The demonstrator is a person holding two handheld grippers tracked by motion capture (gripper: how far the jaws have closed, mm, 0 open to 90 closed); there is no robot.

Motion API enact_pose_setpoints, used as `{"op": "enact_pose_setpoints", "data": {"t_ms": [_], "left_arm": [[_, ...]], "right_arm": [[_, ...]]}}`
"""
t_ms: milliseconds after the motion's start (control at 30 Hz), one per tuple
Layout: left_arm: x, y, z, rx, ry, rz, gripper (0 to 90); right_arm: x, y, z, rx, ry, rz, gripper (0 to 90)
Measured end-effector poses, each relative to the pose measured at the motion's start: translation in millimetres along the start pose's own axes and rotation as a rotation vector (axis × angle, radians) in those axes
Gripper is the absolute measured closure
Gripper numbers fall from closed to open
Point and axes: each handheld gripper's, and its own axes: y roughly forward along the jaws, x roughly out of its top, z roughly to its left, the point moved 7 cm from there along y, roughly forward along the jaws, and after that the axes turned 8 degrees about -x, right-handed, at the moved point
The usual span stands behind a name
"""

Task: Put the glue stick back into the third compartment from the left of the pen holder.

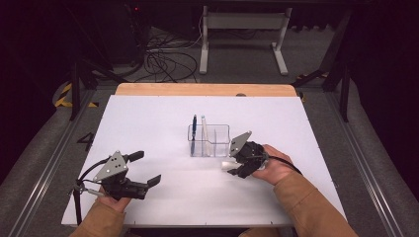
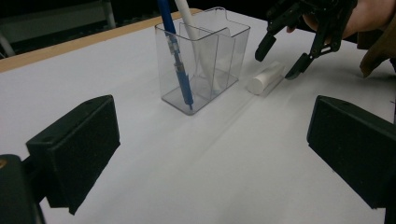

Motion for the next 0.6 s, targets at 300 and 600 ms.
{"op": "enact_pose_setpoints", "data": {"t_ms": [300, 600], "left_arm": [[-0.4, 1.0, -0.3, -0.004, -0.003, 0.002, 3.3], [-0.3, 1.5, -0.3, -0.005, -0.001, 0.002, 3.3]], "right_arm": [[-4.9, 13.1, -3.1, 0.034, 0.008, 0.044, 51.0], [-6.4, 22.8, -2.1, 0.045, -0.043, 0.073, 63.2]]}}
